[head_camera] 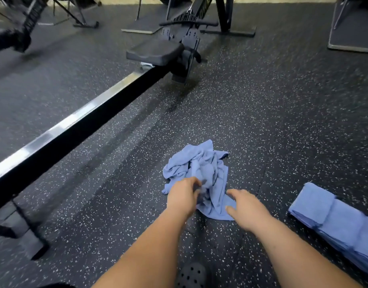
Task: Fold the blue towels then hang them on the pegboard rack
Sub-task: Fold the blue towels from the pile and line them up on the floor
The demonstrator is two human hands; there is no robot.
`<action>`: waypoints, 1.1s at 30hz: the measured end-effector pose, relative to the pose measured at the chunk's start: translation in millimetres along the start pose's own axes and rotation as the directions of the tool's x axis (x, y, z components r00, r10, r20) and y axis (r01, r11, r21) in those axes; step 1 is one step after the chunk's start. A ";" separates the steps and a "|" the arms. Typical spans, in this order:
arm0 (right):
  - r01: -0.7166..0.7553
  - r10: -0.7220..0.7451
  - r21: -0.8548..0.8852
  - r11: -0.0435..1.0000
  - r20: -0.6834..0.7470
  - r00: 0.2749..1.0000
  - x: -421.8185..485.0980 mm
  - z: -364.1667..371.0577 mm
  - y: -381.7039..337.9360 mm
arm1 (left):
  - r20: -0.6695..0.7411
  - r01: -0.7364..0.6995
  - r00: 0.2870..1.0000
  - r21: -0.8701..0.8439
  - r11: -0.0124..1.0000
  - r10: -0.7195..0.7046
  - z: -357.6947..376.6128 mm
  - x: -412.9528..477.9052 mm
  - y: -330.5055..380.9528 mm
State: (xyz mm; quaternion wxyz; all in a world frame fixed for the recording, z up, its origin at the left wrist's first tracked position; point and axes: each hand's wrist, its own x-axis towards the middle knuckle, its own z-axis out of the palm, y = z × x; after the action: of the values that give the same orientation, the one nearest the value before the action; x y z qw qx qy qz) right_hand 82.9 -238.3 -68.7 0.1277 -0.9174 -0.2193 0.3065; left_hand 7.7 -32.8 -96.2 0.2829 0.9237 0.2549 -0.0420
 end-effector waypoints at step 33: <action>0.290 -0.129 0.196 0.937 -0.578 0.806 -239.4 -177.1 -44.7 | -0.029 -0.309 0.889 -0.774 0.552 0.457 -195.1 -167.3 191.4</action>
State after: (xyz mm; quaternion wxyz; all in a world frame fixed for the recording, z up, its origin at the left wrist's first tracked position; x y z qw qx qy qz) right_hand 6.6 -332.1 207.0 0.3452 -0.9095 -0.2287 0.0372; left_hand -55.6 -137.4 200.1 0.6674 0.7428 0.0145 0.0507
